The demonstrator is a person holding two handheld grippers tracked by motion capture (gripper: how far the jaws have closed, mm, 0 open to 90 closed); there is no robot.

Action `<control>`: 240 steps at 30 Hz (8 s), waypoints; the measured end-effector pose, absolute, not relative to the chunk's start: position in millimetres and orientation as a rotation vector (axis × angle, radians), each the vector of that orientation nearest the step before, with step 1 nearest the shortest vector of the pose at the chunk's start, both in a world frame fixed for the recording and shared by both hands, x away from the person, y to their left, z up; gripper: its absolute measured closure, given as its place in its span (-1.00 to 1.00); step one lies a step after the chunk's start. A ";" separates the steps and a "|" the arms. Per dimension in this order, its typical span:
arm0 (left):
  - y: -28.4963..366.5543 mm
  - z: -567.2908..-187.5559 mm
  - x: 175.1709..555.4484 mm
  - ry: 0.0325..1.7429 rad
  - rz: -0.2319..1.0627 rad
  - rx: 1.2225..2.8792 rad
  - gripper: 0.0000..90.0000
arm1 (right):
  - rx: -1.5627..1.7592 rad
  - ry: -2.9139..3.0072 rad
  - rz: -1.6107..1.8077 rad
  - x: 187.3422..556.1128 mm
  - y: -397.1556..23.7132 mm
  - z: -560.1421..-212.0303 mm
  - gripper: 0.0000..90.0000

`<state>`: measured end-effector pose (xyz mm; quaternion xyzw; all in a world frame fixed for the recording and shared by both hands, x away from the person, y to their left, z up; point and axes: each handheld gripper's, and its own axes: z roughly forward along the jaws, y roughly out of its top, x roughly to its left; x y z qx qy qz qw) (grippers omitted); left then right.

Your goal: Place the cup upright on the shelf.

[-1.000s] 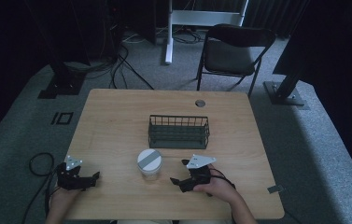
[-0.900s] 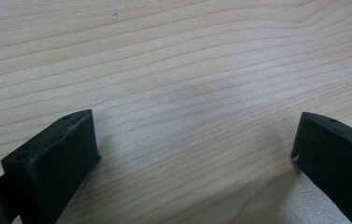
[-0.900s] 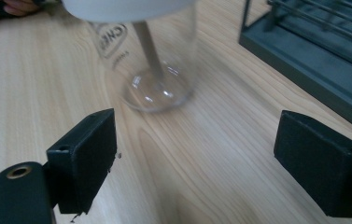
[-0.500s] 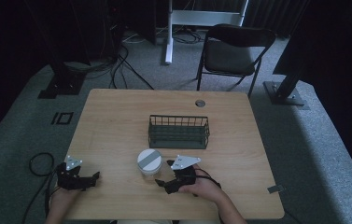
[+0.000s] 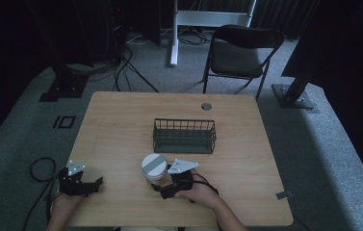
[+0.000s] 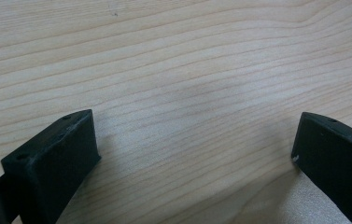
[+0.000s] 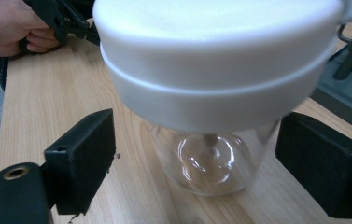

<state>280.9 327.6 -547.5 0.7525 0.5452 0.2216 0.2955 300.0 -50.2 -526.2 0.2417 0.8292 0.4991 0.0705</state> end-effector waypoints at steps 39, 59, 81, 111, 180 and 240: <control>327.6 -547.5 280.9 1.451 0.590 2.002 -0.99 | 1.072 2.202 1.460 294.4 -8.3 -544.7 -0.76; 327.6 -547.5 280.9 1.451 0.590 2.002 -0.99 | 0.971 2.197 1.399 290.4 -8.8 -542.8 -0.61; 327.6 -547.4 280.9 1.451 0.590 2.002 -0.99 | 1.015 2.183 1.415 292.8 -22.9 -531.0 -0.61; 327.5 -547.5 280.9 1.451 0.590 2.001 -0.99 | 1.054 2.080 1.458 307.3 -54.1 -485.4 -0.60; 327.5 -547.5 280.9 1.451 0.589 2.001 -0.99 | 1.441 1.902 1.081 428.8 -89.2 -461.4 -0.60; 327.6 -547.5 280.9 1.451 0.589 2.002 -0.99 | 1.324 2.103 1.091 425.4 -100.4 -467.3 -0.72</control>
